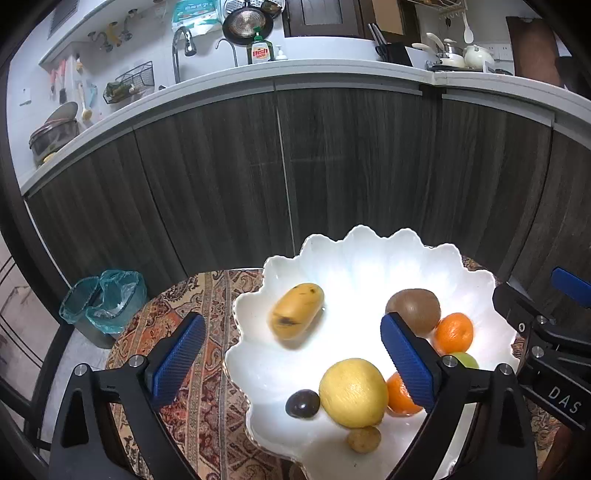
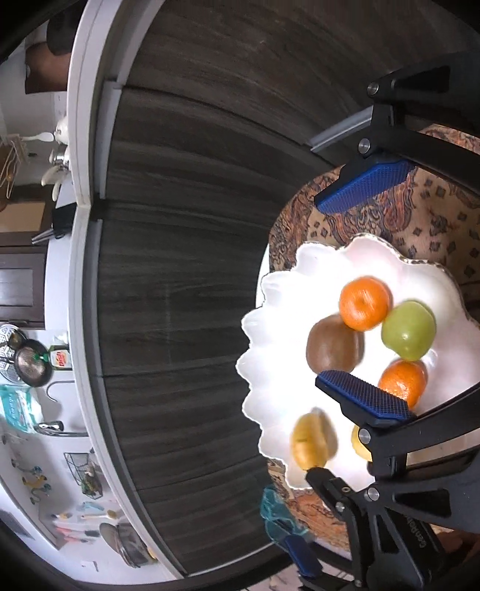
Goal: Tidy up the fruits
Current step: 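Withdraw both tools from the bowl toward the last small fruit and plum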
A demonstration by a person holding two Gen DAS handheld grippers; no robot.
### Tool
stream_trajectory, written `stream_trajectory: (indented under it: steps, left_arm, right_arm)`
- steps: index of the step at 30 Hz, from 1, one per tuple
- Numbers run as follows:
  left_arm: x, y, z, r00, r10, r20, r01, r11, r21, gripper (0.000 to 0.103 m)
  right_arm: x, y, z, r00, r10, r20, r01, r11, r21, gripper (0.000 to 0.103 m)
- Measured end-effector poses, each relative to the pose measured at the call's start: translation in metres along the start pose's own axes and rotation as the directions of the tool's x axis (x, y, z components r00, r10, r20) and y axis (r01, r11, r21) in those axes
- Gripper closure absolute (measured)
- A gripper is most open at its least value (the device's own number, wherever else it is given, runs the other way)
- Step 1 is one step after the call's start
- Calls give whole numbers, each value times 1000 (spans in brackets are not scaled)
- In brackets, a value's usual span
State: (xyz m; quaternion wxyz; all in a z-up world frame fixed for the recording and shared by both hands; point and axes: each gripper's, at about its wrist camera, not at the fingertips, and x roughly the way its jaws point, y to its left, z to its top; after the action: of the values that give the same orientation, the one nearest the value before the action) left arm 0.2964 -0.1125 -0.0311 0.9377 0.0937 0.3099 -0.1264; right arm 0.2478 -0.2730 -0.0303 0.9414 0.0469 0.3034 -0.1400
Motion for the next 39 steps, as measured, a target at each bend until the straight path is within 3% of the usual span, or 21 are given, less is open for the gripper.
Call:
stream_trajectory:
  steps: [12, 24, 39]
  left_arm:
    - [-54, 10, -3, 999, 12, 47, -10, 999, -30, 0]
    - [-104, 11, -28, 996, 1, 90, 4, 999, -50, 0]
    - [-116, 4, -65, 997, -32, 66, 36, 998, -53, 0]
  right_arm:
    - [-52, 1, 4, 998, 6, 61, -7, 1000, 18, 15]
    - [-107, -1, -16, 996, 4, 94, -7, 1000, 30, 15]
    - [-123, -8, -51, 998, 2, 63, -5, 999, 42, 15]
